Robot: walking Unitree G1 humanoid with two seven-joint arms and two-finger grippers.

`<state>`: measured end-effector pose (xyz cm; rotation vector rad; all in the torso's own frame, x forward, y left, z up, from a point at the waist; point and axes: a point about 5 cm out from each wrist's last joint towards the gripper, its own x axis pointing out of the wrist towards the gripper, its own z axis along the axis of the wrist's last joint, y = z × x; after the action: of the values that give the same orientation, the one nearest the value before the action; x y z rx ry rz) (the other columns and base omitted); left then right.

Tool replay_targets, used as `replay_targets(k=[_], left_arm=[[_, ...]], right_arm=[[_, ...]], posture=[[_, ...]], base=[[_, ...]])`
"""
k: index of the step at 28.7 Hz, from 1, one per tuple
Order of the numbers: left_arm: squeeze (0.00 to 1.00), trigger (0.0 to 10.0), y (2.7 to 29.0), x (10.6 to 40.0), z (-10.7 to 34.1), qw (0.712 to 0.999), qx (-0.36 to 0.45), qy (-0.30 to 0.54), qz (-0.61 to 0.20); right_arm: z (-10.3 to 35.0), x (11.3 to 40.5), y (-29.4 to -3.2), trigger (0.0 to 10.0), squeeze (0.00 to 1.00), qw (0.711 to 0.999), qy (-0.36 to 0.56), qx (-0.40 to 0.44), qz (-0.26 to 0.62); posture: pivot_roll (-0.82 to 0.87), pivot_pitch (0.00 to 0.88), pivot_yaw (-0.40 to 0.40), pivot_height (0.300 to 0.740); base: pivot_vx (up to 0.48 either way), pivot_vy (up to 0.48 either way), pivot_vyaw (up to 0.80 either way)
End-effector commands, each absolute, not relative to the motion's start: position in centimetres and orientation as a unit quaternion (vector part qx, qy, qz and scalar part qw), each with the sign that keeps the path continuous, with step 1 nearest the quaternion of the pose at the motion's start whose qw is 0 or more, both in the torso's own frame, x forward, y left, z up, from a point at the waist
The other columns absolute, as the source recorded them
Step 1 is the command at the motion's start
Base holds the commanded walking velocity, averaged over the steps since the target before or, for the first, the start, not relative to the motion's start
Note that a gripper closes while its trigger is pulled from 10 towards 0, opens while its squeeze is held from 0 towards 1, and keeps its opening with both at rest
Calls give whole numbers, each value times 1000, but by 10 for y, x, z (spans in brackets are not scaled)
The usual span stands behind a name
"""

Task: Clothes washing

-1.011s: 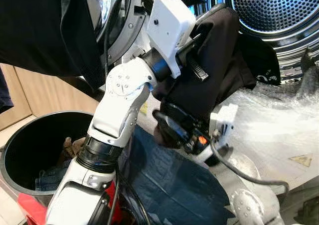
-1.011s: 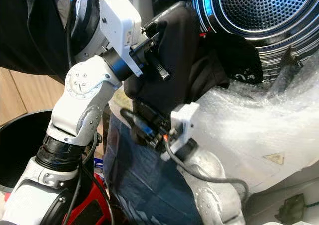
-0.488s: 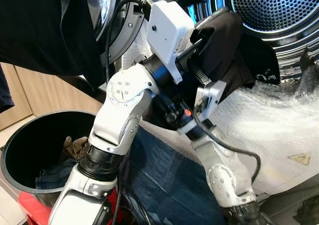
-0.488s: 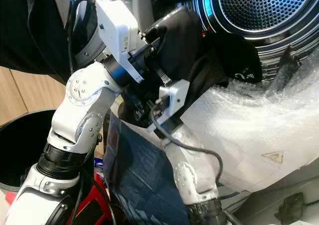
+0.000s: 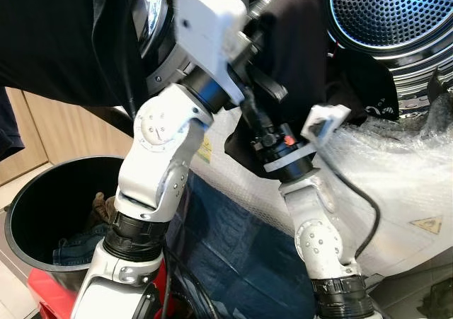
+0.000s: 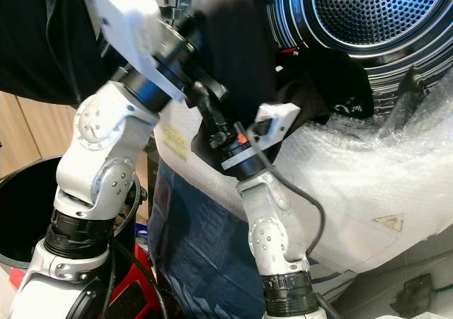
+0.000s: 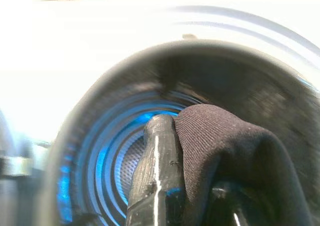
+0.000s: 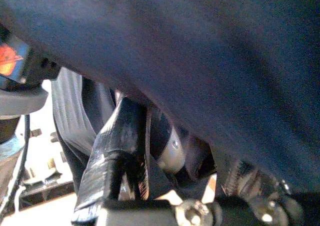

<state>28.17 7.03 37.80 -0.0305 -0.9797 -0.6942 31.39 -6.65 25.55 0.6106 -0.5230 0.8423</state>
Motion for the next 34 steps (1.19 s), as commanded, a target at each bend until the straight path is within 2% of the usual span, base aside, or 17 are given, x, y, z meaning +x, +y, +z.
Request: replay_targets(k=[1,6,10,14,16,22,24,25,28,29,30,31,34], left_arm=[[0,0,72,275,387,814,-29,-481,-324],[0,0,78,276,384,819,-35,-462,-338],[0,0,71,272,369,818,-28,-417,-396],[0,0,72,269,367,817,-25,-409,-406],[0,0,63,265,365,815,-27,-415,-405],[0,0,63,263,364,815,-30,-406,-413],[0,2196,62,261,363,814,-30,-398,-423],[0,10000,62,260,363,813,-29,-398,-423],[0,10000,64,259,364,814,-31,-402,-418],[35,10000,66,259,365,815,-34,-402,-416],[204,10000,67,259,365,815,-36,-403,-415],[1000,10000,66,259,366,816,-41,-400,-415],[1000,10000,62,260,365,818,-44,-396,-416]], right_arm=[[258,314,-76,10000,0,836,-257,292,387],[259,317,-78,10000,0,837,-259,291,384],[264,314,-65,10000,0,817,-259,291,425],[268,303,-51,10000,0,785,-260,295,478],[268,304,-50,10000,0,788,-258,301,472],[269,302,-50,10000,0,777,-256,315,481],[269,300,-47,10000,0,771,-254,317,491],[270,300,-45,10000,0,770,-254,319,491],[271,301,-44,10000,0,769,-256,320,491],[272,301,-43,10000,0,768,-256,320,491],[272,302,-43,10000,0,768,-257,321,491],[273,303,-43,10000,0,767,-258,321,491],[274,303,-43,10000,0,767,-258,319,493]], posture=[[213,12,-146,740],[217,10,-151,740],[226,12,-154,740],[230,11,-156,740],[229,10,-157,740],[224,9,-157,740],[225,12,-158,740],[227,11,-159,740],[232,12,-160,740],[234,12,-160,740],[234,12,-160,740],[234,13,-160,740],[235,12,-162,740]], base=[[0,0,0],[0,0,0],[0,0,0],[0,0,0],[0,0,0],[0,0,0],[0,0,0],[0,0,0],[0,0,0],[0,0,0],[0,0,0],[0,0,0],[0,0,0]])
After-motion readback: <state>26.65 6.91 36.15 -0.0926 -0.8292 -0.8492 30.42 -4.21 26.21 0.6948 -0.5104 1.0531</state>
